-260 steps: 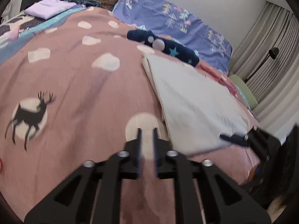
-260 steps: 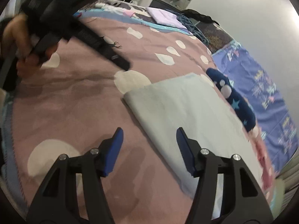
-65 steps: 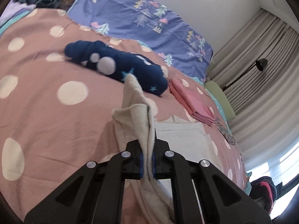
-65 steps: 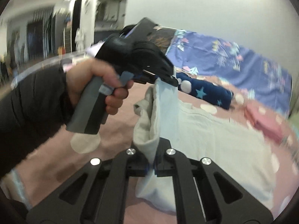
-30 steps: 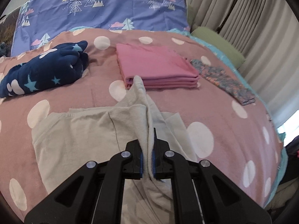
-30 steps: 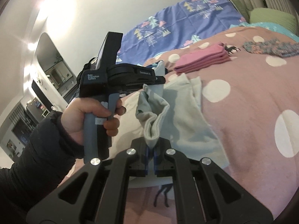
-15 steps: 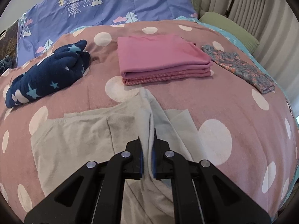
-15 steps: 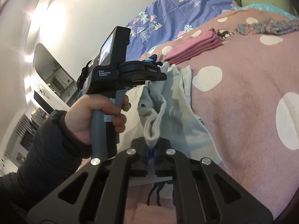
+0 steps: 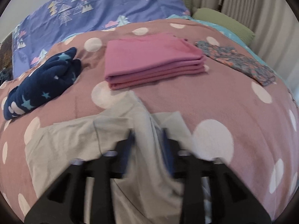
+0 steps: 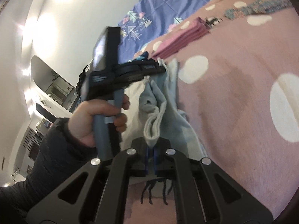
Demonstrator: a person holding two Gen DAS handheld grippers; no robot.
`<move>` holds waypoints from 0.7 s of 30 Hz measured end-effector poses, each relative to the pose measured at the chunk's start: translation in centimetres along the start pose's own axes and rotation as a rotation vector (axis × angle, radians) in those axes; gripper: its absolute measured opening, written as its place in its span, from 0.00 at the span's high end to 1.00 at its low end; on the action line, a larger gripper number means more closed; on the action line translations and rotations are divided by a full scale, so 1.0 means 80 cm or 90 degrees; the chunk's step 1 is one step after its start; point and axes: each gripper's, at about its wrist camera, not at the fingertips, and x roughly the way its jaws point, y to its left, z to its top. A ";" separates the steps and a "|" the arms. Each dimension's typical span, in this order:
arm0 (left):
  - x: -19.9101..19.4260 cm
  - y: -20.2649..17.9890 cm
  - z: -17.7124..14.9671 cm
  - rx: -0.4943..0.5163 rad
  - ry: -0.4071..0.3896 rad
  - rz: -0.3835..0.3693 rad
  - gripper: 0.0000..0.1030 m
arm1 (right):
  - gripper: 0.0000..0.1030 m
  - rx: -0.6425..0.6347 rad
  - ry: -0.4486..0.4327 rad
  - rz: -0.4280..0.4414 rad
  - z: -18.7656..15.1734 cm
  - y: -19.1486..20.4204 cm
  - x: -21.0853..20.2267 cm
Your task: Fold small clothes
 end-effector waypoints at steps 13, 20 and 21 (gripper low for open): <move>-0.166 0.042 -0.152 0.071 -0.080 -0.005 0.29 | 0.97 0.039 0.018 0.036 0.002 -0.012 -0.003; -0.182 0.053 -0.262 0.037 -0.029 0.006 0.28 | 0.97 0.019 0.008 0.037 0.007 0.006 -0.008; -0.180 0.054 -0.268 0.025 -0.022 0.000 0.28 | 0.97 0.017 0.007 0.036 0.008 0.008 -0.008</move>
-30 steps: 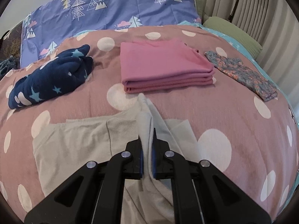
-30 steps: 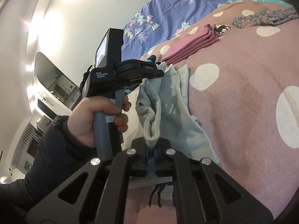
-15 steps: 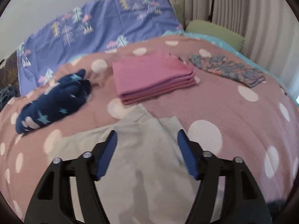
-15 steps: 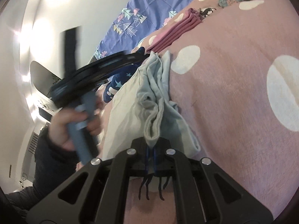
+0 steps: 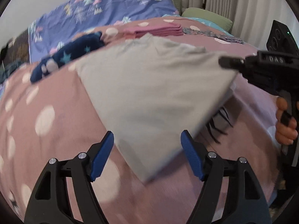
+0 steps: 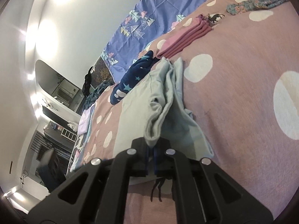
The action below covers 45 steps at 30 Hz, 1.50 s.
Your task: Fold small clothes
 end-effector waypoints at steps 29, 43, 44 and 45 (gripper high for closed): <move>-0.006 0.017 -0.048 0.044 0.021 0.108 0.34 | 0.76 -0.021 0.031 -0.136 -0.001 -0.016 -0.018; 0.029 0.017 -0.024 -0.043 0.041 0.001 0.45 | 1.00 -0.159 0.091 -0.224 -0.012 -0.001 0.049; 0.036 0.012 -0.033 -0.026 0.035 0.014 0.42 | 1.00 -0.150 0.095 -0.215 -0.014 -0.008 0.047; 0.032 0.011 -0.039 -0.019 0.007 0.020 0.41 | 1.00 -0.150 0.102 -0.208 -0.015 -0.012 0.046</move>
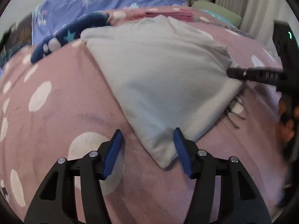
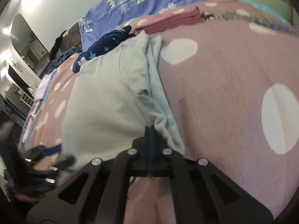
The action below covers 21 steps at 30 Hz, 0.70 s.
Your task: Fold small clothes
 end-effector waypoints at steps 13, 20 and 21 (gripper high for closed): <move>-0.026 0.003 0.026 -0.001 -0.028 -0.003 0.38 | 0.94 -0.151 -0.063 -0.043 0.043 0.058 -0.033; -0.008 0.000 0.044 0.014 -0.022 0.004 0.38 | 0.86 -0.218 -0.038 -0.047 0.061 0.080 0.011; -0.001 0.002 0.043 0.010 -0.012 0.005 0.38 | 0.86 -0.214 -0.023 -0.059 0.060 0.073 0.023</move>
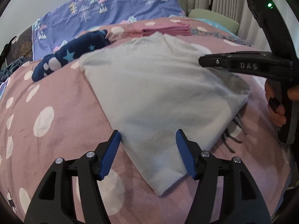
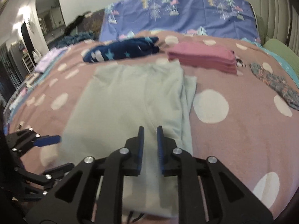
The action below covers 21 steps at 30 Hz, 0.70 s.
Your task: Fold small clothes
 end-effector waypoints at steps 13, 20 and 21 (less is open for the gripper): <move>0.009 0.023 -0.003 -0.063 -0.007 -0.027 0.38 | 0.83 0.021 -0.015 0.017 -0.006 -0.015 0.000; 0.002 0.056 0.020 -0.144 -0.041 -0.027 0.38 | 0.65 -0.001 -0.111 -0.056 0.026 -0.005 -0.038; 0.004 0.060 0.026 -0.151 -0.046 -0.023 0.38 | 0.66 0.002 -0.112 -0.049 0.030 -0.005 -0.039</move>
